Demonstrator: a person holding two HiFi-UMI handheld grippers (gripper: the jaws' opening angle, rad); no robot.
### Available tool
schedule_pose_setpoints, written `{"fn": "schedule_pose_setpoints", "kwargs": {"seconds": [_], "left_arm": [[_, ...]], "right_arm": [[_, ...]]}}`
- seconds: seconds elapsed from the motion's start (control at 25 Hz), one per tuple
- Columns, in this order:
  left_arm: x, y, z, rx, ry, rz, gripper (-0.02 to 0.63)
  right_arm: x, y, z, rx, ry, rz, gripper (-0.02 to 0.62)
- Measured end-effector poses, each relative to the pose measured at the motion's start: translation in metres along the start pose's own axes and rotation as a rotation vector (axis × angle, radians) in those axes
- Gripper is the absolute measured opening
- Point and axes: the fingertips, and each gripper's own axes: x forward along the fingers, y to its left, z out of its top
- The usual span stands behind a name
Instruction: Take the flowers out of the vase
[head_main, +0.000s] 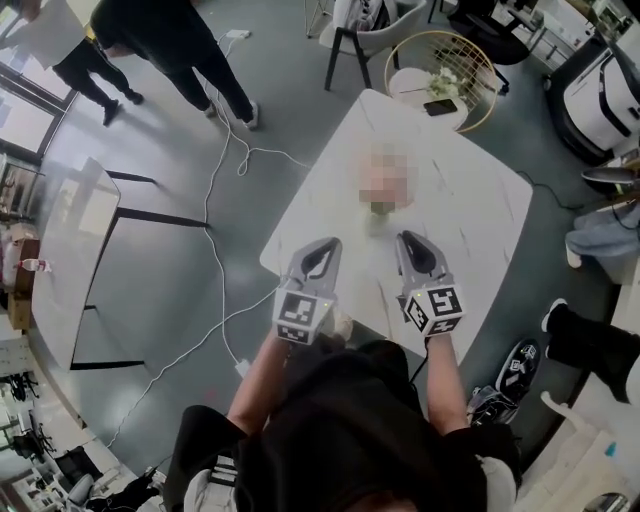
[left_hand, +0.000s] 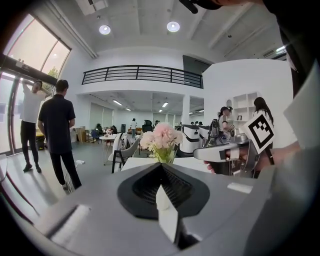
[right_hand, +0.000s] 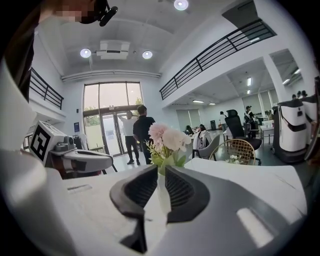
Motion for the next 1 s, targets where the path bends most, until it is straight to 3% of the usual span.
{"fn": "schedule_pose_setpoints", "kwargs": {"seconds": [0.2, 0.36, 0.48, 0.8, 1.0], "left_arm": [[0.008, 0.009, -0.007, -0.006, 0.012, -0.035, 0.006], [0.016, 0.009, -0.008, -0.005, 0.014, -0.062, 0.006], [0.019, 0.013, -0.007, -0.006, 0.015, -0.073, 0.006], [0.027, 0.027, -0.01, -0.004, 0.024, -0.081, 0.006], [0.033, 0.033, -0.008, -0.004, 0.027, -0.081, 0.006]], "right_arm": [[0.018, 0.003, -0.003, 0.018, 0.012, -0.018, 0.101], [0.03, 0.002, -0.009, 0.048, 0.038, 0.001, 0.274], [0.039, 0.001, -0.012, 0.077, 0.055, 0.006, 0.362], [0.061, -0.004, -0.015, 0.139, 0.07, 0.019, 0.456], [0.073, -0.009, -0.014, 0.153, 0.077, 0.022, 0.466]]}}
